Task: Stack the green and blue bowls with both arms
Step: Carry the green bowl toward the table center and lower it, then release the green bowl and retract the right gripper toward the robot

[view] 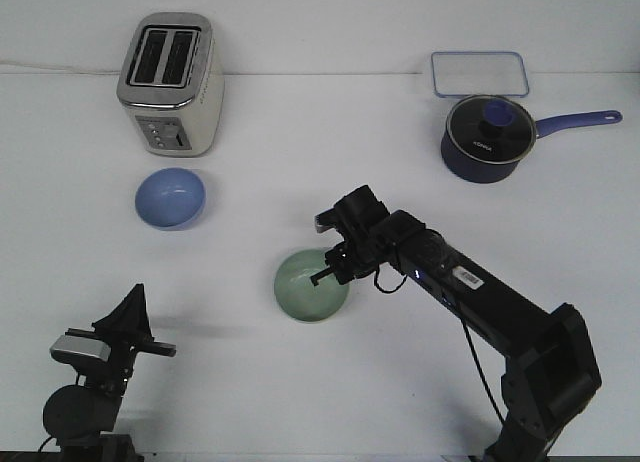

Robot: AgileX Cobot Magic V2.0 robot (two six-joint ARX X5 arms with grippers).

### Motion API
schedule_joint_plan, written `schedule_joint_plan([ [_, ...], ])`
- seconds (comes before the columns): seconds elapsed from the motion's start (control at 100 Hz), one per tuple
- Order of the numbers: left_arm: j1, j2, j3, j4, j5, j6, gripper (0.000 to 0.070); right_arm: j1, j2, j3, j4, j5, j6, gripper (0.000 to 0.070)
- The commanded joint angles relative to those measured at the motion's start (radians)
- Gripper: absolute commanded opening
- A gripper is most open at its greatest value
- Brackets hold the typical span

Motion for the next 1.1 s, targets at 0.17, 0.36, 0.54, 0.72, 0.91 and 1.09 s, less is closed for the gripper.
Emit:
schedule_joint_plan([
  [0.17,0.002,-0.002,-0.020,0.012,-0.002,-0.002,0.0010,0.008,0.047,-0.002,0.011,0.000,0.013,0.0000],
  [0.36,0.002,-0.002,-0.020,0.013,-0.002,-0.002,0.0011,0.008,0.048,-0.004,0.015,0.000,0.013,0.0000],
  [0.54,0.002,-0.002,-0.020,0.012,-0.002,-0.002,0.0011,0.007,0.048,-0.004,0.015,-0.002,0.017,0.0232],
  [0.72,0.002,-0.002,-0.020,0.012,-0.002,-0.002,0.0011,0.007,0.046,-0.001,0.014,-0.003,0.032,0.0493],
  [0.91,0.002,-0.002,-0.020,0.013,-0.002,-0.002,0.0011,-0.005,0.008,0.006,0.014,-0.003,0.031,0.0493],
  [1.09,0.002,-0.002,-0.020,0.013,-0.002,-0.002,0.0011,-0.035,-0.066,0.008,0.007,-0.003,0.018,0.0493],
])
